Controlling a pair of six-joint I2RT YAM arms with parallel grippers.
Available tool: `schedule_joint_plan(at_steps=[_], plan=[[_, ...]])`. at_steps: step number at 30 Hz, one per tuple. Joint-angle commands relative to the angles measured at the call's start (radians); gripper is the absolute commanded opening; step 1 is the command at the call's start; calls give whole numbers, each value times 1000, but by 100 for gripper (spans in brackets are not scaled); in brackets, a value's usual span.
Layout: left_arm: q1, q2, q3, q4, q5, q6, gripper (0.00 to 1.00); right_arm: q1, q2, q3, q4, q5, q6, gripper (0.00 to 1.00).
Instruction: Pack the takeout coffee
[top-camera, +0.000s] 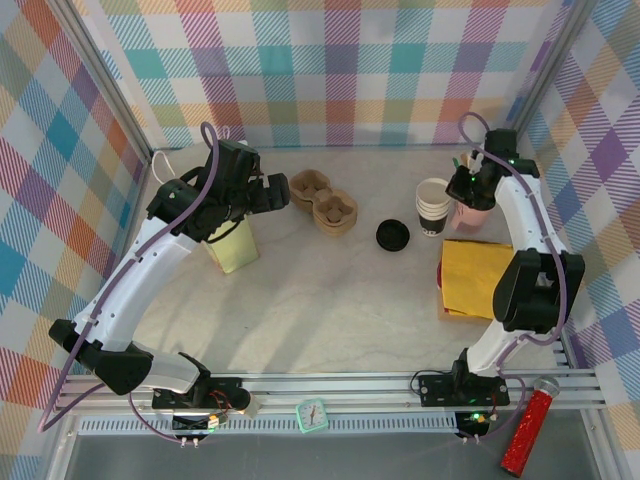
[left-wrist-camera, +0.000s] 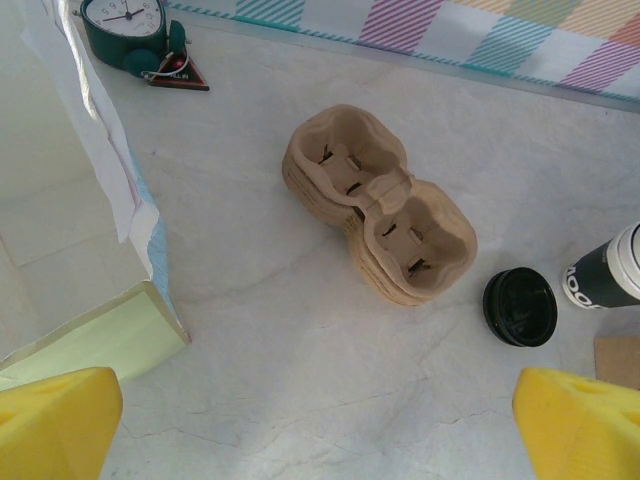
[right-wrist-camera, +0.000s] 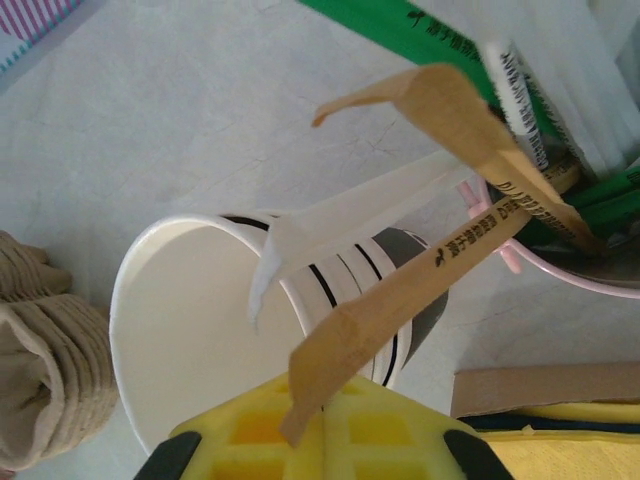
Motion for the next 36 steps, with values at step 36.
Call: schedule_joint_plan(at_steps=[36], plan=[[-12, -28, -11, -11, 6, -13, 100, -74, -136, -195, 119, -173, 79, 0]])
